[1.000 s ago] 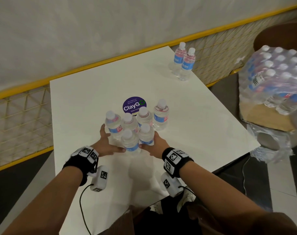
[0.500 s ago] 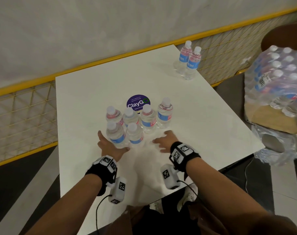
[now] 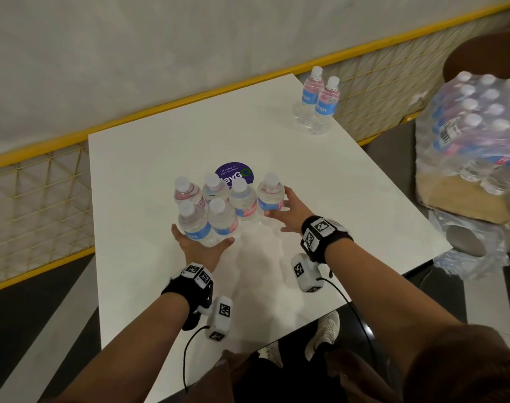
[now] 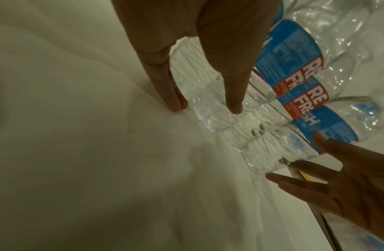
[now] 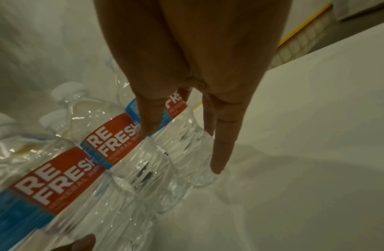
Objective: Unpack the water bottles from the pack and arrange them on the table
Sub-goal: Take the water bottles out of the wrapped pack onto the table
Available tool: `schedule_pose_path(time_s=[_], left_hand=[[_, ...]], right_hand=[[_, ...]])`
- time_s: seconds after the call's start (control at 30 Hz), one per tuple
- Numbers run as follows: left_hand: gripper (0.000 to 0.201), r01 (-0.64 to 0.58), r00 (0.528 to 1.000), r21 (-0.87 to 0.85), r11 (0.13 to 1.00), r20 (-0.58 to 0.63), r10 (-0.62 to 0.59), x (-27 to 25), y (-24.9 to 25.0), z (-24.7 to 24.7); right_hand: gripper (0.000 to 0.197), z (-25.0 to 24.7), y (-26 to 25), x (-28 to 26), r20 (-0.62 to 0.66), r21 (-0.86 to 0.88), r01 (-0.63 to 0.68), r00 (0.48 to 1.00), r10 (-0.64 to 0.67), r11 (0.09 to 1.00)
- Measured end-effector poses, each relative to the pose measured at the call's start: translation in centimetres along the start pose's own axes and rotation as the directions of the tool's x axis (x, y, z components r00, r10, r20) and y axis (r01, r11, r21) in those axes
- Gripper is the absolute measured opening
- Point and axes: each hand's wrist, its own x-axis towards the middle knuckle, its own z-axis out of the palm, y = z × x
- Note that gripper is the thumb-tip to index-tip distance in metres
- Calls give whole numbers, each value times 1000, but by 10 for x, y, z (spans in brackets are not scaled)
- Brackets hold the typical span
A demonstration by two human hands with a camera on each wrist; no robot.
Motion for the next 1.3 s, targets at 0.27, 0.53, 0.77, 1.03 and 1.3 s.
schedule_pose_path(time_s=[0.27,0.53,0.77,1.03,1.3], left_hand=[[133,-36,997,-108,993,-76,28,17,10,-4],[106,16,981,-59,998,-191,-27,30,32,0],[66,244,966,320,915,-166,-200,10,28,9],[23,487,665,348,801,446,-598,-46,59,59],[20,-27,651,181,983,750,-121,-120,181,217]], right_hand=[[82,19,-2,0,83,-70,23,996,-17,997],[81,58,-5,-3,156,-177,116,984,-88,977],[84,52,5,-1,155,-204,91,986,-59,975],[63,-50,57,-16,26,-40,-75,997,76,996],[40,-182,101,-40,-216,174,-185,951,221,967]])
